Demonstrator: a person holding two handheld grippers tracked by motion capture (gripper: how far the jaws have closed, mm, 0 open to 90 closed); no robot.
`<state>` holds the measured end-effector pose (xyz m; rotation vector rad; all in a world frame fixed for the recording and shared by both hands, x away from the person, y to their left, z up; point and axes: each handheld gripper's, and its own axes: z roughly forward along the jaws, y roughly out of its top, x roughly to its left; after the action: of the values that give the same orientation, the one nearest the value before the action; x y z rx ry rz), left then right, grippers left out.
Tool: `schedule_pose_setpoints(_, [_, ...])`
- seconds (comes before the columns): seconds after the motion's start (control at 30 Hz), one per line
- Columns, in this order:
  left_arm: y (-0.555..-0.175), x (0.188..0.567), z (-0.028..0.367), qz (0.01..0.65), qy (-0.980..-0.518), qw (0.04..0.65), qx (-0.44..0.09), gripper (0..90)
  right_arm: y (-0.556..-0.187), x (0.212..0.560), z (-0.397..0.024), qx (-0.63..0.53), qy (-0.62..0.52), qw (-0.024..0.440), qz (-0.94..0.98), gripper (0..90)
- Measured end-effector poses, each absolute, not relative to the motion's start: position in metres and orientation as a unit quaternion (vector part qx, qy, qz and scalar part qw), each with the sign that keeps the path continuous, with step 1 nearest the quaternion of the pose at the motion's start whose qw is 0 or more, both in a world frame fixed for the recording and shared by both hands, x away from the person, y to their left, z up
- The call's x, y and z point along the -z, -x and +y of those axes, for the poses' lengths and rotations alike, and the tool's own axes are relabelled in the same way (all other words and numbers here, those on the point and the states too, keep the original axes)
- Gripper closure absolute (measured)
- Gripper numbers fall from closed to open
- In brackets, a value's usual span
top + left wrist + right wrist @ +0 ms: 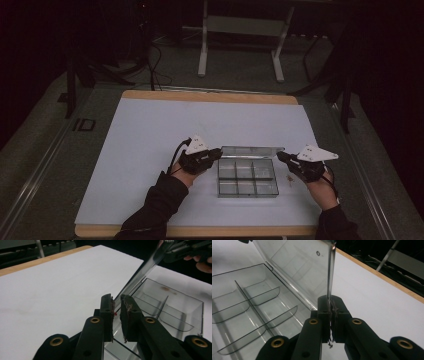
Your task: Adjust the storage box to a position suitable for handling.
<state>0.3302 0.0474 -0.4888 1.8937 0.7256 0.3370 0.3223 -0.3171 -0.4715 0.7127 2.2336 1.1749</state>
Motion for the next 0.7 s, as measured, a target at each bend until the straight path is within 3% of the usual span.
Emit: schedule_pose_setpoints(0.7, [-0.348, 0.501, 0.043, 0.321, -0.789, 0.507, -0.136, 80.8, -0.340, 0.469, -0.312, -0.428, -0.275, 0.258, 0.822, 84.9])
